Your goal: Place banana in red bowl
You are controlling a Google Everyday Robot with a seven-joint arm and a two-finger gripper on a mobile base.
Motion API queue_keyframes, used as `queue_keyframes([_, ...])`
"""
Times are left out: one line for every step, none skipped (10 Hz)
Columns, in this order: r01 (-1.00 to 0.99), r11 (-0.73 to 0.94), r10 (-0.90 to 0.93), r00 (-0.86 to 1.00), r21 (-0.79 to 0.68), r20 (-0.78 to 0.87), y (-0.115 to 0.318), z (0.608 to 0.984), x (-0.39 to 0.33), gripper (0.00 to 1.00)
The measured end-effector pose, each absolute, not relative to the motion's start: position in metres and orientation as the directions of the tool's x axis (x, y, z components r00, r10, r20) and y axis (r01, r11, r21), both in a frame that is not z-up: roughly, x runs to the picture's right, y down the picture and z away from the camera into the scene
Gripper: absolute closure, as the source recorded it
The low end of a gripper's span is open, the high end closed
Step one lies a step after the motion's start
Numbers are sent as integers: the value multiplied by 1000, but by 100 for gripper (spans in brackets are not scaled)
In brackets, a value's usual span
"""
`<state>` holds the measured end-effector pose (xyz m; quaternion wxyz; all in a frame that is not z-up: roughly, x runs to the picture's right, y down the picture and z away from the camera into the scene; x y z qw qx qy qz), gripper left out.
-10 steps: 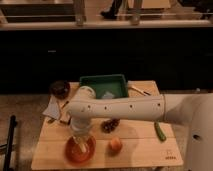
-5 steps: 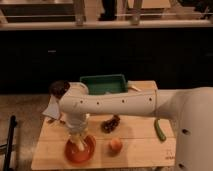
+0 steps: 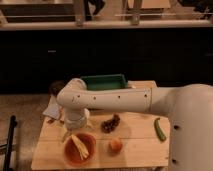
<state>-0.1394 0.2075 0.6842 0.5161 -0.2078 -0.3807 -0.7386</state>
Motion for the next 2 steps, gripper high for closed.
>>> queue_keyframes([923, -178, -605, -376, 340, 702, 204, 685, -140, 20])
queue_keyframes([924, -180, -607, -375, 337, 701, 201, 684, -143, 20])
